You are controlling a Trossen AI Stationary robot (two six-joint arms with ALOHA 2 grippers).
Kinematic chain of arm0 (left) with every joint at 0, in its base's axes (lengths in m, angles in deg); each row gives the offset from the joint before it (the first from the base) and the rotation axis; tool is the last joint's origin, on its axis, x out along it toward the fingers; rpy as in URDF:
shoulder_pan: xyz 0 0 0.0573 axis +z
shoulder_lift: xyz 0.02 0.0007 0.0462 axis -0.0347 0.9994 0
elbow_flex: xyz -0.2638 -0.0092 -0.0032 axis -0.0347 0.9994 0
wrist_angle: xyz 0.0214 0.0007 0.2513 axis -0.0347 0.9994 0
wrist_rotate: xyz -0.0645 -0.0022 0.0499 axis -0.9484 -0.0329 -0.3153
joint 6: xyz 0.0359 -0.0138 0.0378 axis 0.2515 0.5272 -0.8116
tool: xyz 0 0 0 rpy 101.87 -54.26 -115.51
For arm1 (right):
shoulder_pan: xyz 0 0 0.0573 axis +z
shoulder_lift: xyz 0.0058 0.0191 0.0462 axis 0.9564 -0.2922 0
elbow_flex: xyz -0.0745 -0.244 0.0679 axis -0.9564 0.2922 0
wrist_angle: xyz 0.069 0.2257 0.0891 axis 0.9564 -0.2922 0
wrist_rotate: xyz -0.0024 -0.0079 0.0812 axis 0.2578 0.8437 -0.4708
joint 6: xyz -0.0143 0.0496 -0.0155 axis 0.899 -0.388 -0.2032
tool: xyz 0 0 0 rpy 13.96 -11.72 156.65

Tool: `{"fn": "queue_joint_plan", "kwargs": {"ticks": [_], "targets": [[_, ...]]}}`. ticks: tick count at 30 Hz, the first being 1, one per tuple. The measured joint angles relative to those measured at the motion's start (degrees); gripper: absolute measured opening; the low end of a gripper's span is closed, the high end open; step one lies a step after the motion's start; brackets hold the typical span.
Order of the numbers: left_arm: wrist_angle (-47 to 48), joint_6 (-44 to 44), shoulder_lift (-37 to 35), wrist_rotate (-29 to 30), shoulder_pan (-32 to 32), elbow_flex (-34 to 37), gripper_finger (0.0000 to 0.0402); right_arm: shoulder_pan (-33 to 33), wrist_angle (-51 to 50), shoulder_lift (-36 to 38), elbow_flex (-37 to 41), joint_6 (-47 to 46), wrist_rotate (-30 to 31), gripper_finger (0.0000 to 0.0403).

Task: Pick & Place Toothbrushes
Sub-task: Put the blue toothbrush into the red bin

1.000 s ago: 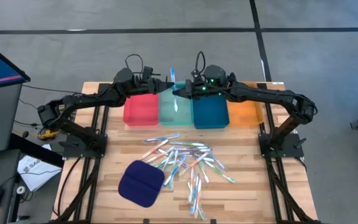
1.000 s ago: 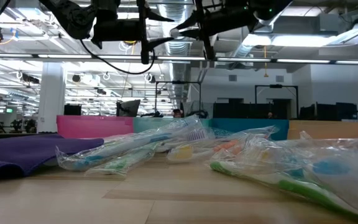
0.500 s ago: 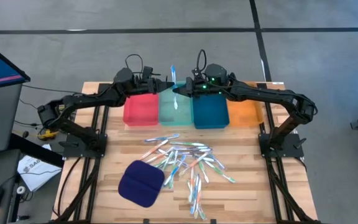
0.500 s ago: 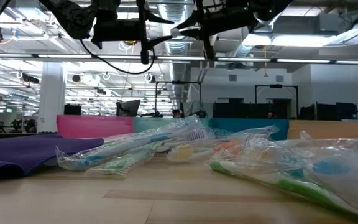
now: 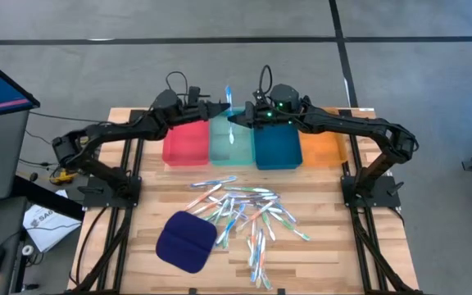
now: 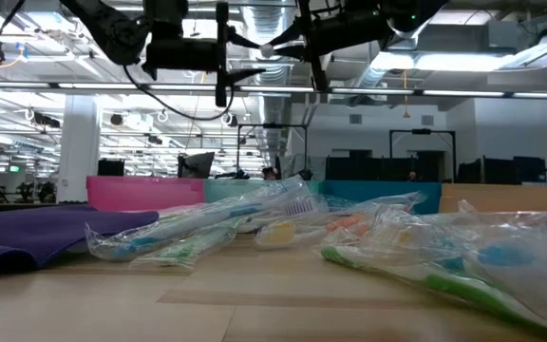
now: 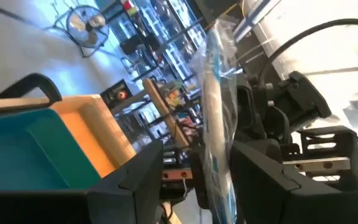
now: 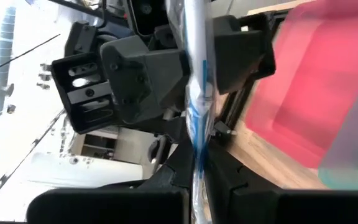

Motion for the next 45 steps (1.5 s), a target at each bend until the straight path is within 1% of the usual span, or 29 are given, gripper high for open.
{"fn": "queue_joint_plan", "kwargs": {"ticks": [3, 5, 8, 13, 26, 29, 38, 42, 45], "targets": [[-0.4, 1.5, 1.2, -2.6, -0.1, -0.1, 0.0173, -0.4, -0.3, 0.0, 0.1, 0.0, 0.0, 0.0012], [-0.4, 1.4, 1.3, -3.3, -0.8, -0.1, 0.0173, -0.4, -0.4, 0.0, 0.1, 0.0, -0.1, 0.0012], [-0.5, 1.3, 0.9, -3.3, -1.7, -0.1, 0.0173, -0.3, -0.1, 0.0, 0.1, 0.1, -0.3, 0.0012], [-3.3, 1.7, 0.7, -3.1, -1.4, 0.0, 0.0173, -0.4, 0.1, 0.1, 0.0, 0.2, -0.2, 0.0012], [-3.6, 2.9, 0.6, -3.8, -1.6, 0.0, 0.0172, -0.8, -0.1, 0.1, 0.0, 0.6, -0.3, 0.0012], [-3.6, 3.0, 0.6, -3.4, -1.6, 0.0, 0.0164, -0.9, -0.3, 0.1, 0.0, 0.7, -0.3, 0.0012], [-4.2, 3.0, 0.6, -3.0, -1.6, 0.0, 0.0119, -0.9, -0.3, 0.1, 0.0, 1.2, -0.3, 0.0012], [-4.5, 3.0, 0.6, -3.0, -1.6, 0.0, 0.0112, -0.9, -0.3, 0.1, 0.0, 1.2, -0.3, 0.0012], [-4.6, 3.0, 0.6, -3.0, -1.6, 0.0, 0.0115, -0.9, -0.3, 0.1, 0.0, 1.1, -0.3, 0.0012]]}}
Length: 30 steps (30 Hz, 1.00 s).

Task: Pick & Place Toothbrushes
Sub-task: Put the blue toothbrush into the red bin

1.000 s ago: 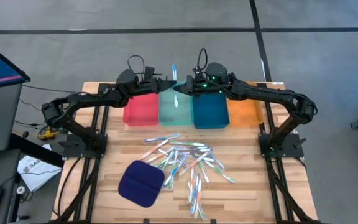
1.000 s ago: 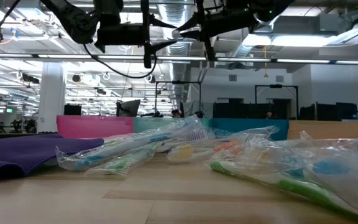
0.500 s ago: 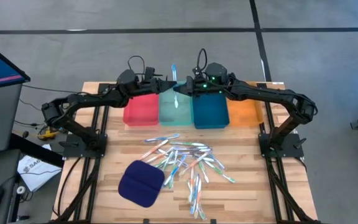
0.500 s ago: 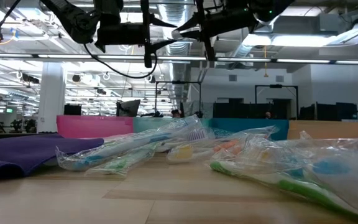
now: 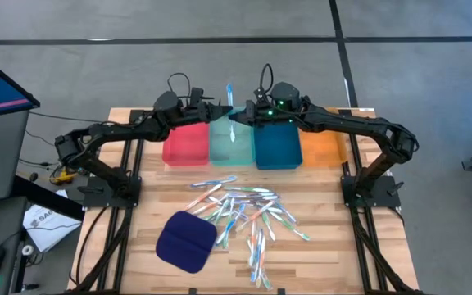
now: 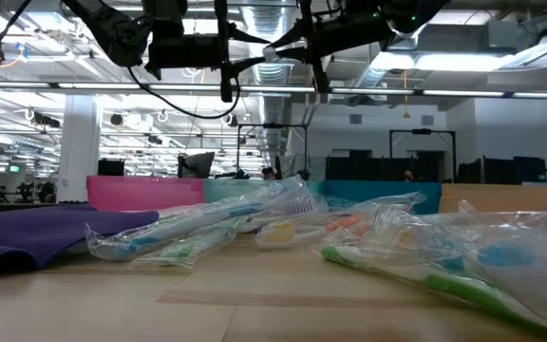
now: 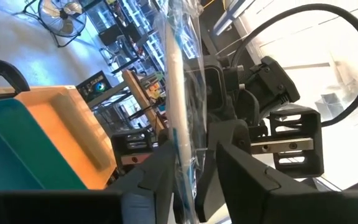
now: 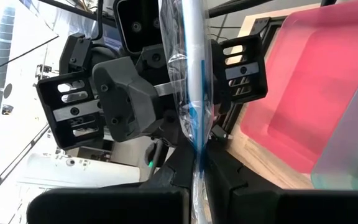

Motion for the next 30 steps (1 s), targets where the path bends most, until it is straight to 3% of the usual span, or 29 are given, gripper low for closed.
{"fn": "queue_joint_plan", "kwargs": {"ticks": [8, 18, 30], "targets": [[0.0, -0.1, 0.0, 1.5, 0.5, 0.0, 0.0134, -0.1, 0.0, 0.0, 0.0, 0.0, 0.2, 0.0012], [0.3, 0.4, 2.4, -1.3, 0.1, -1.9, 0.0132, -0.4, -0.6, 0.0, 0.0, 0.0, 0.3, 0.0012], [-0.9, 0.0, 2.3, -0.6, 1.6, -1.9, 0.0126, -0.5, -0.9, -0.1, 0.0, 0.0, 0.4, 0.0012]]}}
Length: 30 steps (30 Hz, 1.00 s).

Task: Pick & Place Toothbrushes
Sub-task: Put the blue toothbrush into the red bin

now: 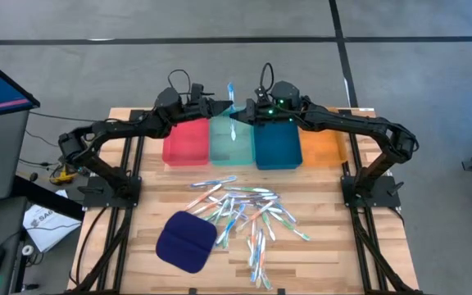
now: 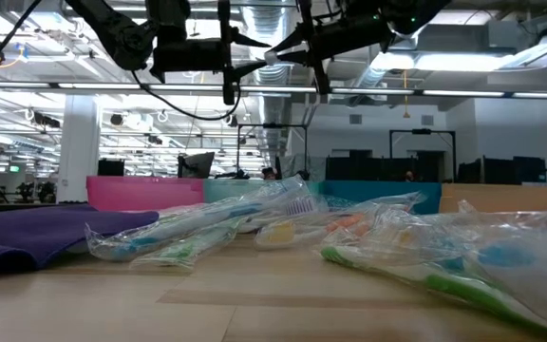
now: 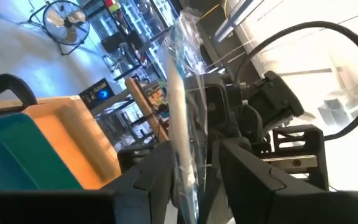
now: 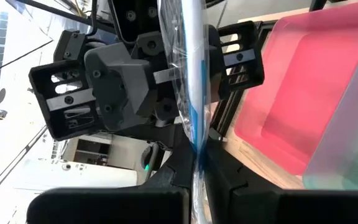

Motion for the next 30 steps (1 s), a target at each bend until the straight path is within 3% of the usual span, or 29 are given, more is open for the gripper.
{"fn": "queue_joint_plan", "kwargs": {"ticks": [15, 19, 23, 30], "targets": [[0.0, -0.2, 0.0, -0.4, -1.2, 0.0, 0.0108, -0.3, 0.1, 0.0, 0.0, 0.4, -0.6, 0.0012], [0.1, 0.0, 0.0, -0.4, -1.1, 0.0, 0.0078, -0.3, 0.2, 0.1, 0.0, 0.6, -0.6, 0.0016], [0.4, 0.4, 0.0, -1.0, -1.1, 0.0, 0.0020, -0.3, 0.2, 0.1, 0.0, 0.9, -0.6, 0.0019], [0.4, 0.3, 0.0, -3.9, -0.4, 0.0, 0.0017, -0.3, 0.1, 0.0, 0.0, 1.5, -1.1, 0.0053]]}}
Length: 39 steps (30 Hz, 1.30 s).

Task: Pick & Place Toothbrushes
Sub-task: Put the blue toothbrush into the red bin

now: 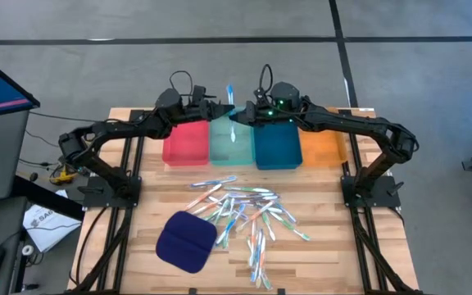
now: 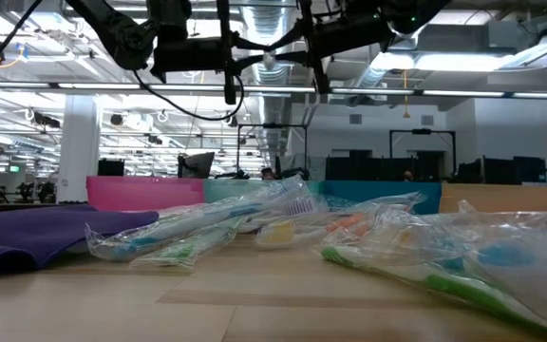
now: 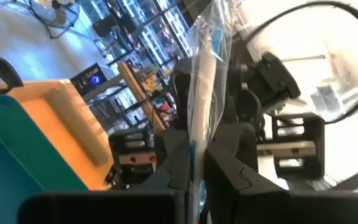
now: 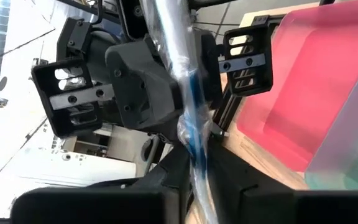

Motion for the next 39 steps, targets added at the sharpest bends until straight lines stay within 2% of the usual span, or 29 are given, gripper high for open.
{"fn": "queue_joint_plan", "kwargs": {"ticks": [4, 7, 11, 14, 17, 21, 26, 30, 32, 39], "targets": [[0.1, 1.0, 0.0, -0.6, 0.2, 0.0, 0.0017, -0.1, 0.4, 0.6, 0.0, 0.7, 0.0, 0.0106], [0.5, 1.2, 0.0, -1.5, 0.5, 0.0, 0.0017, -0.2, -0.7, 1.1, 0.0, 0.9, -0.4, 0.0161], [1.0, 1.4, 0.0, -4.2, 2.9, 0.0, 0.0017, -0.4, -0.2, 1.8, 0.0, 3.3, -2.0, 0.0237], [3.7, 2.8, 0.0, -6.2, 5.7, 0.0, 0.0016, -1.1, -0.2, 2.9, 0.0, 3.6, -2.9, 0.0274], [7.6, 3.7, 0.0, -10.8, 9.2, 0.0, 0.0016, -1.3, -0.4, 4.0, 0.0, 4.0, -3.6, 0.0292], [14.1, 3.5, 0.0, -15.2, 13.7, 0.0, 0.0016, -1.6, -0.2, 5.7, 0.0, 4.7, -4.0, 0.0296], [25.6, -2.1, -0.2, -15.6, 17.6, 0.0, 0.0016, -1.6, -0.3, 6.3, 0.0, 5.0, -4.0, 0.0296], [37.2, -9.3, -0.8, -12.8, 18.2, 0.0, 0.0016, -1.5, -0.5, 6.3, 0.0, 5.0, -4.1, 0.0296], [43.6, -13.8, -2.2, -9.3, 17.8, 0.0, 0.0016, -1.2, -1.0, 6.3, 0.0, 5.0, -4.0, 0.0296], [67.2, -26.0, -10.2, 14.6, 15.6, 0.0, 0.0016, -0.6, -3.6, 6.3, 0.0, 5.1, -4.1, 0.0296]]}}
